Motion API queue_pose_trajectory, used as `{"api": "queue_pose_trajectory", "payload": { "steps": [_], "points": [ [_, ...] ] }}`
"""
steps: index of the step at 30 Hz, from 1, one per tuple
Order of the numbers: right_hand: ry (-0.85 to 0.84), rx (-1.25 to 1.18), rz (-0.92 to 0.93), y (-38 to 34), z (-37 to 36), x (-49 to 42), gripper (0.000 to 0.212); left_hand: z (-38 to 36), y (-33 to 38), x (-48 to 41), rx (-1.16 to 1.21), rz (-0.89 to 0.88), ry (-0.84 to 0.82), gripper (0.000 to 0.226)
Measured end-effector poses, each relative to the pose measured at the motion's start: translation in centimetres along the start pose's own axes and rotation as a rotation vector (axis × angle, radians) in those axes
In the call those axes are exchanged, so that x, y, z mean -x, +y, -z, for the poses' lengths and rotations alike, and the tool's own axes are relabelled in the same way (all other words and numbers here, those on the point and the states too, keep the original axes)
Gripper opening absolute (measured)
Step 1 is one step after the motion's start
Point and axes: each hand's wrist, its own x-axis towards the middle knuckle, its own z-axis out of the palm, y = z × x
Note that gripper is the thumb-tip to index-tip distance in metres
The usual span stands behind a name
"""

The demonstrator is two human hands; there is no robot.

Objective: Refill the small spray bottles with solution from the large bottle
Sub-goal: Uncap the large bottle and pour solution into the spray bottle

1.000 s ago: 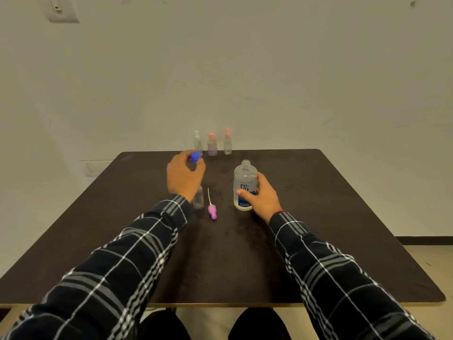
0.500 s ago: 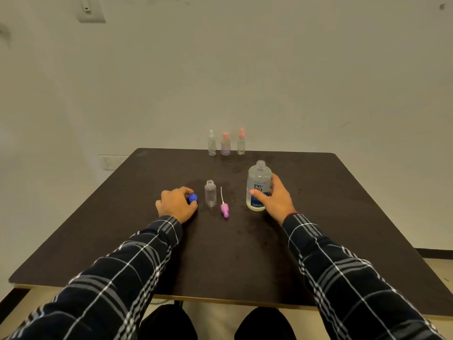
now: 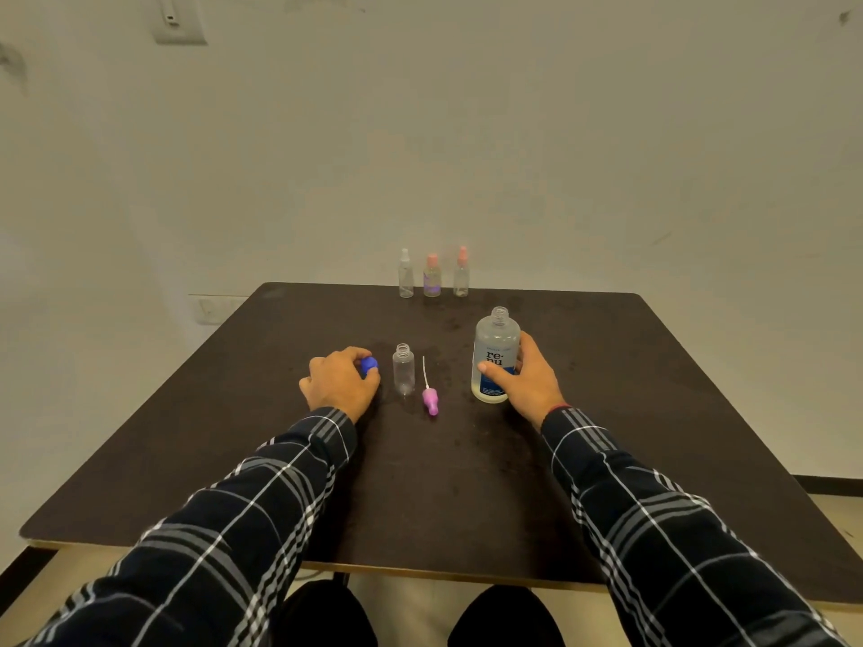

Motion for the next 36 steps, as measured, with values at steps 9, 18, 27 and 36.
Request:
{"api": "queue_pose_trajectory", "payload": {
  "steps": [9,18,27,36],
  "points": [
    [0.000,0.002,0.000,-0.1,0.0,0.0,0.071,-0.2,-0.7,-0.1,-0.078,-0.005,-0.106,0.036],
    [-0.001,0.007,-0.001,0.0,0.0,-0.1,0.072,-0.3,-0.5,0.2,-0.070,-0.011,-0.129,0.032],
    [0.000,-0.001,0.000,0.0,-0.1,0.0,0.071,-0.3,-0.5,0.9,-0.129,-0.033,-0.102,0.031],
    [-0.006,0.002,0.001,0.0,-0.1,0.1,0.070,0.0,-0.2,1.0,-0.171,-0.033,-0.122,0.032]
  ]
}}
